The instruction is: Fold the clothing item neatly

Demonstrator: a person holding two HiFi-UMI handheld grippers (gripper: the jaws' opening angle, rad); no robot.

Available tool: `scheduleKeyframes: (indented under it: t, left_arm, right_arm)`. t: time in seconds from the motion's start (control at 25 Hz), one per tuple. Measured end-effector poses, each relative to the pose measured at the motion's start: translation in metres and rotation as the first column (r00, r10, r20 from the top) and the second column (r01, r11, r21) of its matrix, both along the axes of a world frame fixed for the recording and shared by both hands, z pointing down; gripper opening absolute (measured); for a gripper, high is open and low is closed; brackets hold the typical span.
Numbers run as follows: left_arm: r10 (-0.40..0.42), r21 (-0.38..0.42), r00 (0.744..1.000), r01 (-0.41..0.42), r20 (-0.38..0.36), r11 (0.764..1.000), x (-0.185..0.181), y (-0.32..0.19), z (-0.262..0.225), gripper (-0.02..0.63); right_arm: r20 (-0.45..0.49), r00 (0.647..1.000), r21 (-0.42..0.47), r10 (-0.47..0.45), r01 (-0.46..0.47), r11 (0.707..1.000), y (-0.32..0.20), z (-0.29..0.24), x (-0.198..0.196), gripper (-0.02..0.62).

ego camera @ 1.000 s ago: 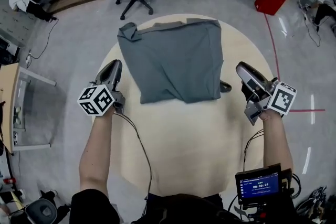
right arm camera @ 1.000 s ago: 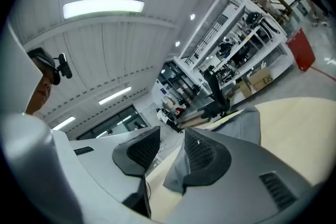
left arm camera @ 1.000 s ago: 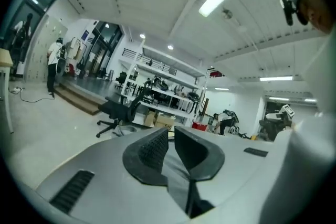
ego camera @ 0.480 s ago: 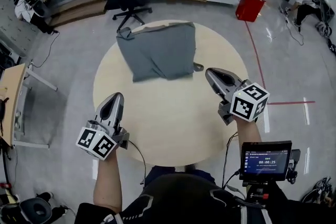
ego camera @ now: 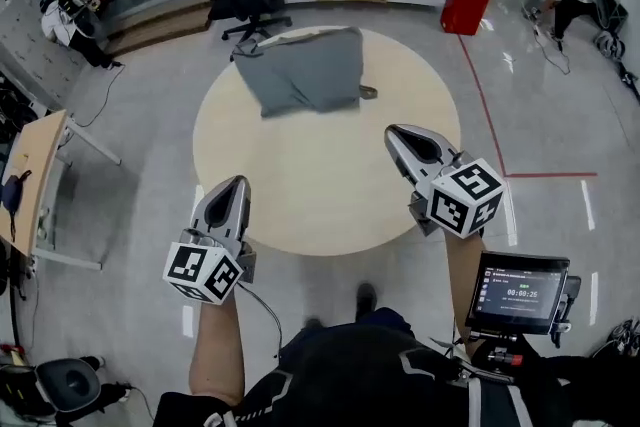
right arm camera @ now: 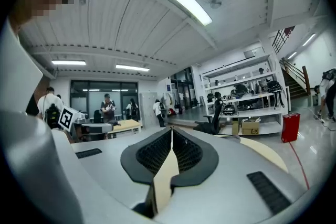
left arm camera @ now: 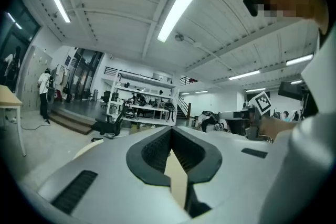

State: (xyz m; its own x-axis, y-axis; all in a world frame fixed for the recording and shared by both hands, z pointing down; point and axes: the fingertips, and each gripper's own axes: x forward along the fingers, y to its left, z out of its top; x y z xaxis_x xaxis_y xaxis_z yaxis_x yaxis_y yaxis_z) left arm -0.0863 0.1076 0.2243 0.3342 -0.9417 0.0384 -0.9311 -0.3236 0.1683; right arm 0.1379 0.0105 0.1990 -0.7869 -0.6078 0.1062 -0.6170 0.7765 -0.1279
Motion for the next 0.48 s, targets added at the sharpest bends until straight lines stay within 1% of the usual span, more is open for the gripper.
scheduleKeyframes:
  t: [0.08, 0.16, 0.2, 0.24, 0.32, 0.36, 0.4, 0.48]
  left_arm:
    - [0.018, 0.014, 1.000, -0.018, 0.016, 1.000, -0.005, 0.039, -0.005, 0.000]
    - [0.027, 0.037, 0.998, -0.029, 0.065, 0.999, -0.013, 0.078, -0.011, 0.000]
    - [0.046, 0.047, 0.996, -0.050, 0.080, 0.998, -0.015, 0.093, -0.016, 0.000]
    - [0.072, 0.056, 0.995, -0.076, 0.067, 0.996, -0.018, 0.106, -0.020, 0.000]
    - [0.109, 0.074, 0.994, -0.107, -0.011, 0.991, -0.022, 0.134, -0.026, 0.000]
    - [0.117, 0.081, 0.992, -0.114, -0.037, 0.990, -0.024, 0.149, -0.029, 0.000]
    - [0.126, 0.086, 0.991, -0.122, -0.040, 0.989, -0.023, 0.167, -0.033, 0.000]
    - [0.158, 0.096, 0.987, -0.155, -0.022, 0.983, -0.015, 0.209, -0.043, 0.000]
  right_arm:
    - [-0.006, 1.000, 0.017, 0.022, -0.022, 1.000, 0.043, -0.006, -0.007, 0.017]
    - [-0.004, 0.998, 0.040, 0.066, -0.066, 0.997, 0.086, -0.012, -0.015, 0.017]
    - [0.008, 0.996, 0.051, 0.089, -0.090, 0.995, 0.105, -0.015, -0.019, 0.017]
    - [0.019, 0.994, 0.053, 0.105, -0.106, 0.993, 0.122, -0.018, -0.024, 0.017]
    - [0.017, 0.993, 0.033, 0.115, -0.116, 0.993, 0.155, -0.018, -0.032, 0.015]
    - [0.007, 0.993, 0.021, 0.119, -0.119, 0.993, 0.173, -0.017, -0.034, 0.015]
    - [-0.004, 0.992, 0.014, 0.125, -0.125, 0.992, 0.193, -0.016, -0.036, 0.015]
    - [-0.012, 0.991, 0.014, 0.134, -0.133, 0.991, 0.241, -0.018, -0.034, 0.015]
